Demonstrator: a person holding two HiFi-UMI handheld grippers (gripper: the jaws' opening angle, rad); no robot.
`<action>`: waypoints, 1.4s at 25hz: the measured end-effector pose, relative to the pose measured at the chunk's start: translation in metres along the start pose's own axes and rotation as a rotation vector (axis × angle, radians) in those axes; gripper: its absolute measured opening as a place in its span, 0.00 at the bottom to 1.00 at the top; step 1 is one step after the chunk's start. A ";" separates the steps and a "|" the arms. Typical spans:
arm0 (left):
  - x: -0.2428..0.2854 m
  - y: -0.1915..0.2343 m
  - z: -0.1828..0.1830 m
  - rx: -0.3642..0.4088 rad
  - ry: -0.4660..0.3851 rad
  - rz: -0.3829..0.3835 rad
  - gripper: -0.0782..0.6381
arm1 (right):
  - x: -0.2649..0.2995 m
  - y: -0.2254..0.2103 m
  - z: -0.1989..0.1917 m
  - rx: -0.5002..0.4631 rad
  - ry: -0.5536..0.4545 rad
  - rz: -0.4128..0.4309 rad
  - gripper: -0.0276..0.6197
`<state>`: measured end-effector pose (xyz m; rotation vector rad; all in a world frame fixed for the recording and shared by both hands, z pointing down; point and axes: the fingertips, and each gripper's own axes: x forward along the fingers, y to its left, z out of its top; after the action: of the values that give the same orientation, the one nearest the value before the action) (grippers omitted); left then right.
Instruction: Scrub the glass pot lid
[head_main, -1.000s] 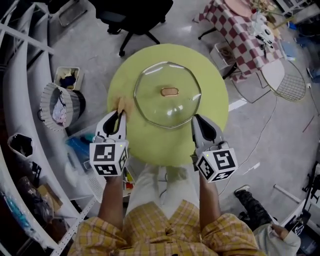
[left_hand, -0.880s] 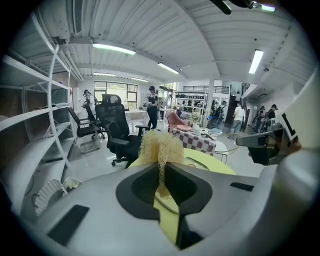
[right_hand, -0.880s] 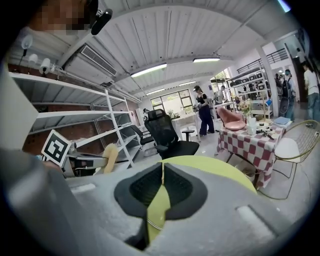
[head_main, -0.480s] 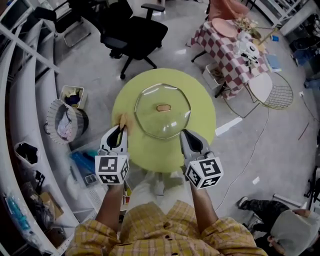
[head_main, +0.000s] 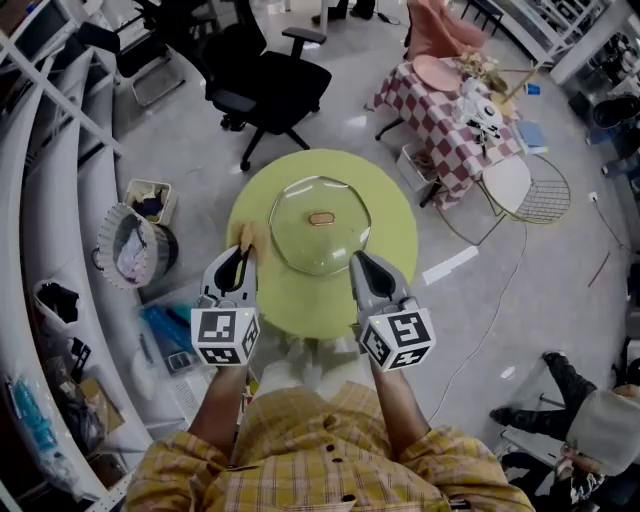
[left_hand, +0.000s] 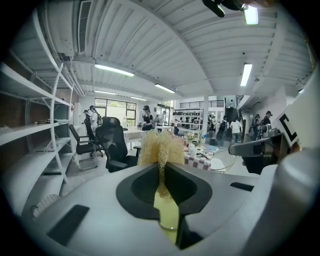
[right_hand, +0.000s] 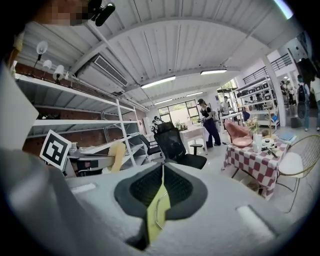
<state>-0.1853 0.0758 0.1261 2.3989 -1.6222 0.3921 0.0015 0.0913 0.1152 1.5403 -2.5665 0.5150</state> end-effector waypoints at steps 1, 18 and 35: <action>-0.004 0.000 0.006 -0.003 -0.013 0.003 0.16 | -0.002 0.001 0.006 -0.006 -0.010 -0.001 0.05; -0.044 -0.028 0.092 -0.009 -0.227 0.016 0.16 | -0.024 0.044 0.093 -0.105 -0.176 0.037 0.05; -0.052 -0.063 0.128 0.097 -0.343 0.013 0.16 | -0.031 0.050 0.127 -0.147 -0.269 0.064 0.05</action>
<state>-0.1330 0.1024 -0.0139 2.6449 -1.7922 0.0617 -0.0167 0.0961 -0.0239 1.5766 -2.7832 0.1267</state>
